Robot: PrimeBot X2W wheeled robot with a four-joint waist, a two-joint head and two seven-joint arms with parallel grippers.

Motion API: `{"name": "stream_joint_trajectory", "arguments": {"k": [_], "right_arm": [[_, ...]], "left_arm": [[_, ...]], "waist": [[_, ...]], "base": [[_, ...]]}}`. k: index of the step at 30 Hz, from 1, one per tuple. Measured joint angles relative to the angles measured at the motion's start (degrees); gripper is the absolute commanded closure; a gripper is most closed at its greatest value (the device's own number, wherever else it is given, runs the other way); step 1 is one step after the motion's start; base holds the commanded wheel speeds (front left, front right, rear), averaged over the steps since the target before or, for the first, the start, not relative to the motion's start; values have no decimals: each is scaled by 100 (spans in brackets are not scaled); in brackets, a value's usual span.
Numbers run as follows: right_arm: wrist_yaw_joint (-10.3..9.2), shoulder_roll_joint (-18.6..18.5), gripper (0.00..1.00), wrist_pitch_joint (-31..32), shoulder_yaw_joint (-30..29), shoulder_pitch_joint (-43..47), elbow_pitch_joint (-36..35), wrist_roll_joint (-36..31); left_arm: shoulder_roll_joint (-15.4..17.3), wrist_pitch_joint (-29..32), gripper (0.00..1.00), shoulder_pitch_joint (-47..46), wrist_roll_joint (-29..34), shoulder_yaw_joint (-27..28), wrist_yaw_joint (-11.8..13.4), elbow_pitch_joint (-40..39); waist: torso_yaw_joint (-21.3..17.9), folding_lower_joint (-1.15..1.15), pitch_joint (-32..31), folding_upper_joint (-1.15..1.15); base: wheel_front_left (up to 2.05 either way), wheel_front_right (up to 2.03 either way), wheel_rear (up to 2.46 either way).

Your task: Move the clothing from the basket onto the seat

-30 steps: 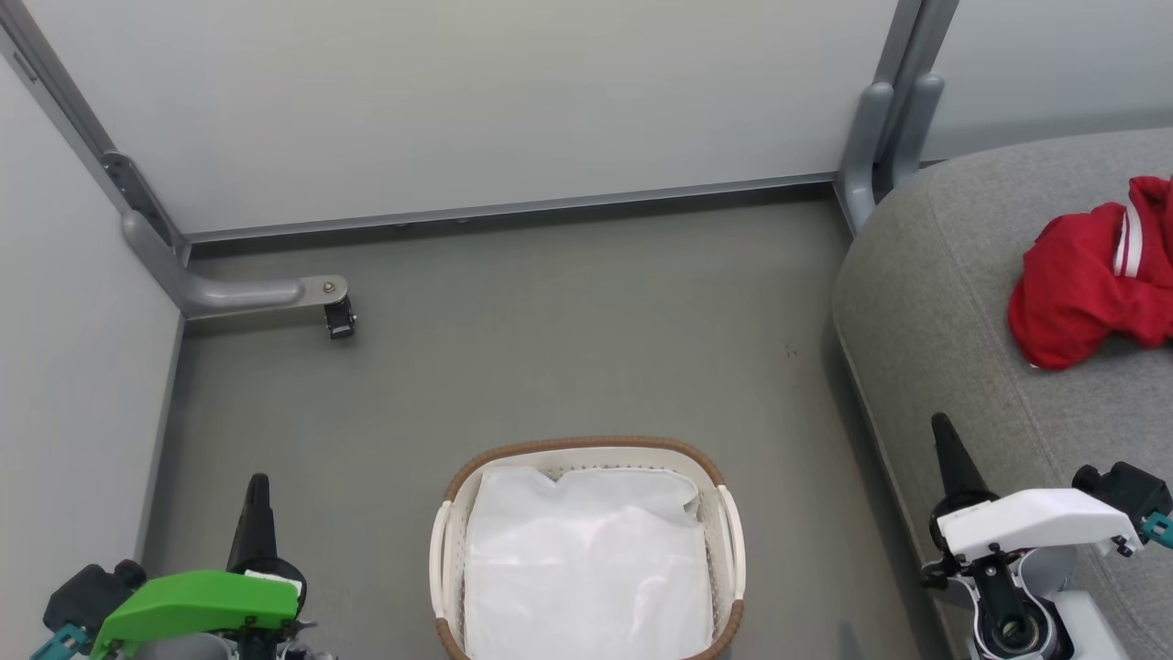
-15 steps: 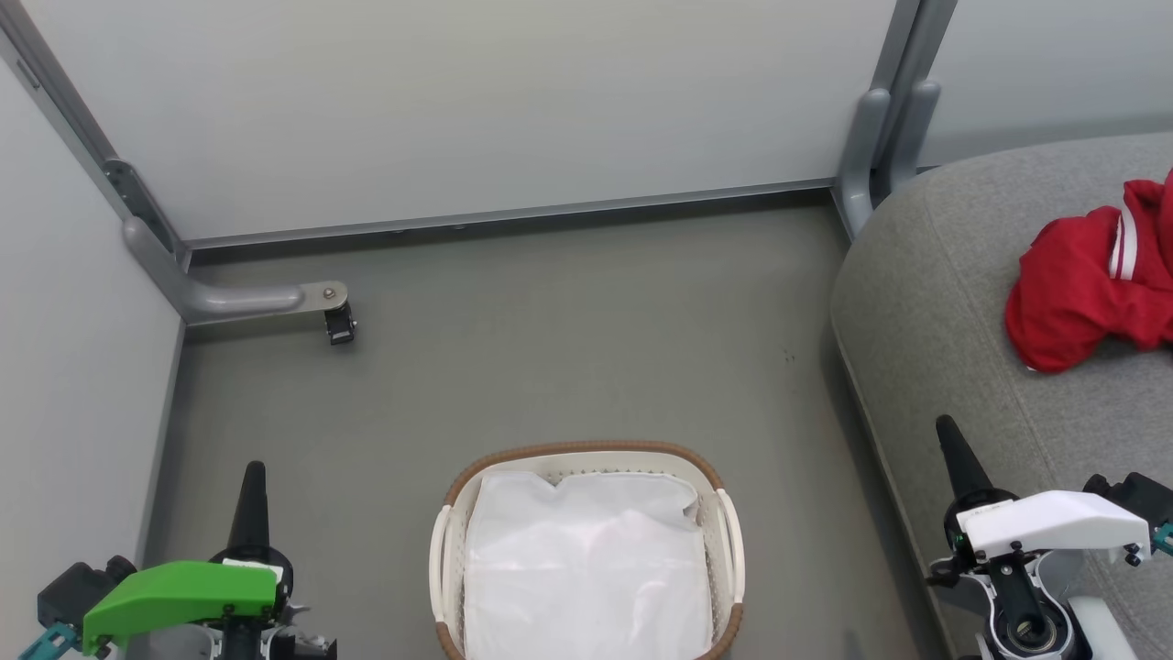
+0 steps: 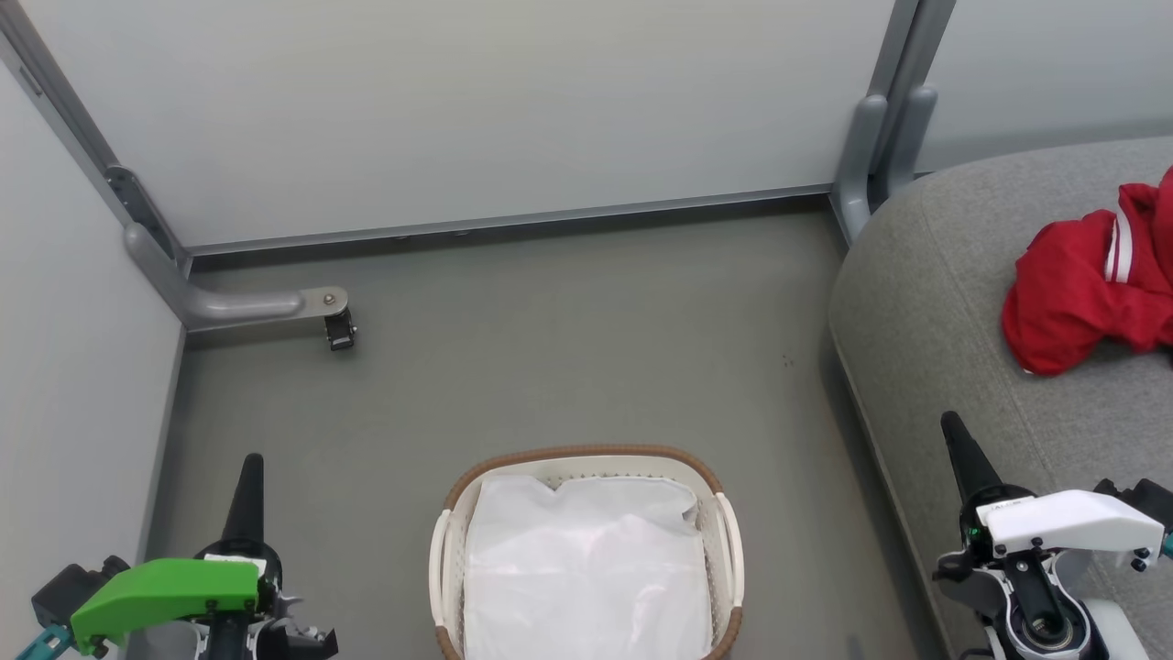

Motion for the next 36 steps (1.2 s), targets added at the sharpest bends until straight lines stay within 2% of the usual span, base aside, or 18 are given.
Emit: {"name": "stream_joint_trajectory", "arguments": {"k": [36], "right_arm": [[-2, -9, 100, 385, -187, 94, -220, 1507]], "left_arm": [[11, 401, 100, -137, -1440, 110, -20, -143]], "waist": [[-26, 0, -134, 0]], "base": [[0, 0, 0]]}}
